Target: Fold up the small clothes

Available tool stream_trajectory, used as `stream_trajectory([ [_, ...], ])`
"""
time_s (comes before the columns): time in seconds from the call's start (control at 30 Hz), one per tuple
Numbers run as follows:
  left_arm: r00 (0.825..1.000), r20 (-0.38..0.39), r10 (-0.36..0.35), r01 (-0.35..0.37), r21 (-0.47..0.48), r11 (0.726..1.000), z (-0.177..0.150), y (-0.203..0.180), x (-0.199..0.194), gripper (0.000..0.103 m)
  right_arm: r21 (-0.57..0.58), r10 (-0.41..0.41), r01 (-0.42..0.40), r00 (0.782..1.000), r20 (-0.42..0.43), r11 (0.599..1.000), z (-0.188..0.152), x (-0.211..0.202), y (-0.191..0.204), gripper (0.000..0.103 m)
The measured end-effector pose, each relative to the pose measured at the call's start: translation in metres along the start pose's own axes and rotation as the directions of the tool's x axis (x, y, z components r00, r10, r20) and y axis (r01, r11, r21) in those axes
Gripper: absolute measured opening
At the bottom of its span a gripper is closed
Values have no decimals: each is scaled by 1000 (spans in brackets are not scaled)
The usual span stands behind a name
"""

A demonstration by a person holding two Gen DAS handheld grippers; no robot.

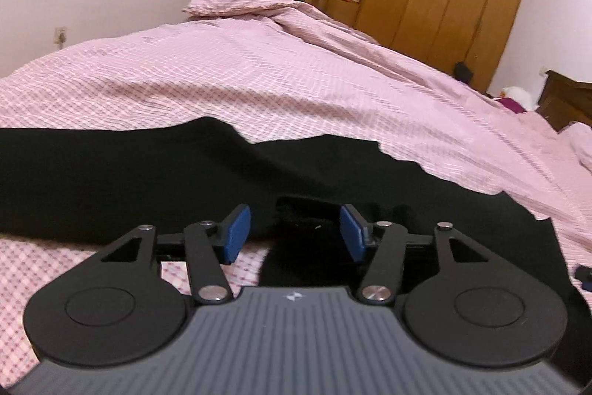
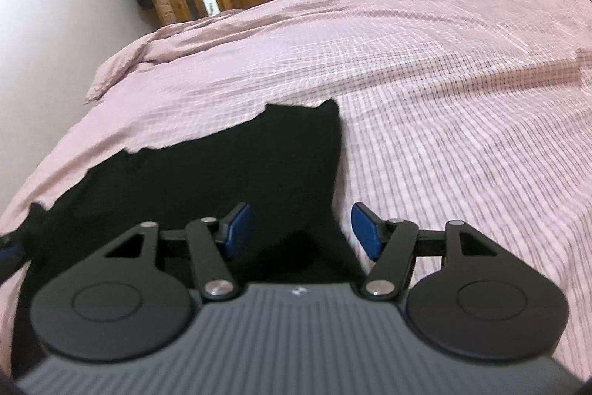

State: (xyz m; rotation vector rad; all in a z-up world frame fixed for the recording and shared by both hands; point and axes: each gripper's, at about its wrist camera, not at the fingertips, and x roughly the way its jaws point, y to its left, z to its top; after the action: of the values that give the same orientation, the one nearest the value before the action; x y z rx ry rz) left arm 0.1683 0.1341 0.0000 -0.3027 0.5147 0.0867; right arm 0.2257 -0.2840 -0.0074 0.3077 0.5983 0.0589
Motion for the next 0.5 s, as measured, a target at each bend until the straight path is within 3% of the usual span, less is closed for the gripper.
stream_trajectory([
  [0.2, 997, 1, -78, 78, 12, 997, 2, -10, 8, 60, 7, -57, 57, 998, -37, 998, 14, 48, -5, 63],
  [0.33, 998, -13, -63, 62, -52, 997, 1, -8, 21, 60, 7, -62, 62, 997, -44, 998, 8, 63, -5, 63],
  [0.5, 999, -29, -40, 38, -88, 995, 1, -5, 29, 60, -17, -48, 48, 999, 14, 999, -6, 66, -7, 64],
])
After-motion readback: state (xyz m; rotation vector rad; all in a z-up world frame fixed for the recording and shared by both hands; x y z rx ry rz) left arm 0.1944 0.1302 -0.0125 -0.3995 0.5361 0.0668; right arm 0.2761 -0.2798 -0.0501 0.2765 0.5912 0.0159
